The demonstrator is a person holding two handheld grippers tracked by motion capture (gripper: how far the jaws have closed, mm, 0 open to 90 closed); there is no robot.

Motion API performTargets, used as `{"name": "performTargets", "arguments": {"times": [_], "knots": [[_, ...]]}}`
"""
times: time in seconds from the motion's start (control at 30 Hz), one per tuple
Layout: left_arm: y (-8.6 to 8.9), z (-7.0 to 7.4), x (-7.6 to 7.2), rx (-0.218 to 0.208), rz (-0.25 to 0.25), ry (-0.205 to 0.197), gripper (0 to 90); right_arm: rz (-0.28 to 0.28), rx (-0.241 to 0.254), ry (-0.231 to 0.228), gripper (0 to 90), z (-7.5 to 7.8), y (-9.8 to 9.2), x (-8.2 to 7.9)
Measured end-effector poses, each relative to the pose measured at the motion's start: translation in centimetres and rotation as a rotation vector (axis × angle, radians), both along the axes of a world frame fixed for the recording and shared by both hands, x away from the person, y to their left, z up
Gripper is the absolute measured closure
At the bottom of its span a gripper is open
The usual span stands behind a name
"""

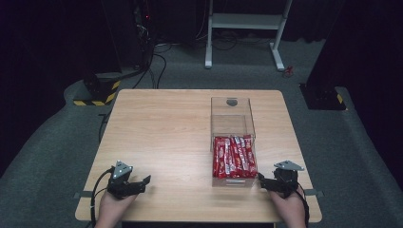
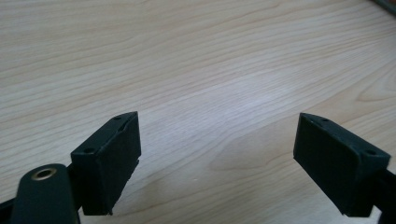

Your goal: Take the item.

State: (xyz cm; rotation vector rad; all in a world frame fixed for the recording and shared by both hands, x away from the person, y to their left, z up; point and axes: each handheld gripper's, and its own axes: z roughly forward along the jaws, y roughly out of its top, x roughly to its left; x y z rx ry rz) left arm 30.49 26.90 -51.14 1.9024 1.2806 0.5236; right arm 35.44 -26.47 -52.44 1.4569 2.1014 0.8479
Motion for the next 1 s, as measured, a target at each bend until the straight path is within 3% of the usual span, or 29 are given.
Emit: {"name": "performTargets", "arguments": {"times": [0.3,0.6,0.8,1.0], "knots": [[-1.0,1.1,-0.3,-0.022,-0.032,-0.030,15.8,0.000,0.000,0.000,9.9,0.0,0.0,0.0],[-2.1,1.9,-0.9,-0.005,-0.066,-0.066,15.8,0.001,0.000,-0.001,10.7,0.0,0.0,0.0],[-2.7,2.4,-0.5,0.007,-0.099,-0.071,15.8,0.002,0.001,-0.001,10.8,0.0,0.0,0.0],[-4.2,3.0,-0.1,-0.014,-0.128,-0.073,15.6,0.002,0.002,-0.001,11.2,0.0,0.0,-0.1]]}}
